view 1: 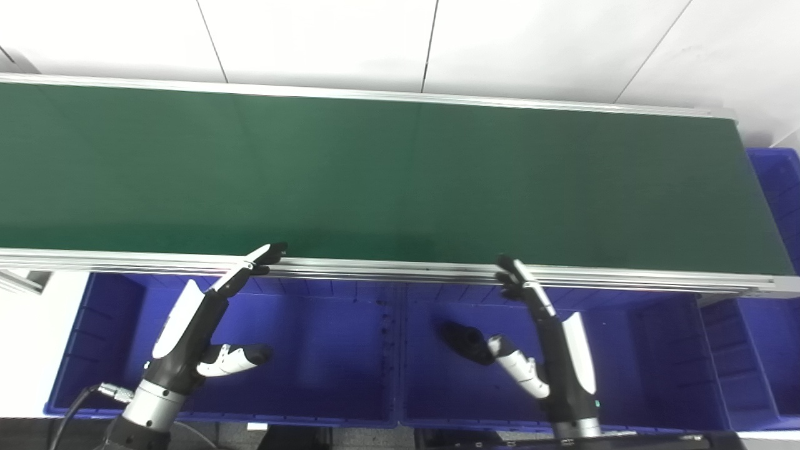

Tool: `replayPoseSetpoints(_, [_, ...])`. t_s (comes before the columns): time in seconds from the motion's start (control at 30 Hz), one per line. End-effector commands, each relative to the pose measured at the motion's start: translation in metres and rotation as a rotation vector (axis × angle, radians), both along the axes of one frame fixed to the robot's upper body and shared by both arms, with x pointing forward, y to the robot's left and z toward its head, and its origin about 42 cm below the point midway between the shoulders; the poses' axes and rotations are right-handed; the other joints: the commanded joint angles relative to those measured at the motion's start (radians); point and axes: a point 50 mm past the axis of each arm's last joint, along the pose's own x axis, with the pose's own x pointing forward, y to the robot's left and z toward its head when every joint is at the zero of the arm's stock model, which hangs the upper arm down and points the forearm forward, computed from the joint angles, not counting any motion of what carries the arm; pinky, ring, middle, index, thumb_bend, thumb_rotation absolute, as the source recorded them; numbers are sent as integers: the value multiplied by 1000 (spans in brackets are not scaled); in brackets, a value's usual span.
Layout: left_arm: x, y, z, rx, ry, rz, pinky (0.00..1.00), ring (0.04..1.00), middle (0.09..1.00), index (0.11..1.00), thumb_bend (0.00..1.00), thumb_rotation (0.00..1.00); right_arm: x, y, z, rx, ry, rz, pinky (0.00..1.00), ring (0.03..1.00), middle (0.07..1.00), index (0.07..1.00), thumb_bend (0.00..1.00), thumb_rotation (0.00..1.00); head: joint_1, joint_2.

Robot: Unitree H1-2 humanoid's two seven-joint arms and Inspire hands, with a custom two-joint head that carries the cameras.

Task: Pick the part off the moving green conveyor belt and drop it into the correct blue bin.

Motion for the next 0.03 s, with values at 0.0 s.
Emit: replayPoseSetpoints(0.0, [-2,0,9,-4,-46,-11,801,857,876,893,806,971,-6,5,17,-17,-48,39,789,863,909,919,785,938,6,-2])
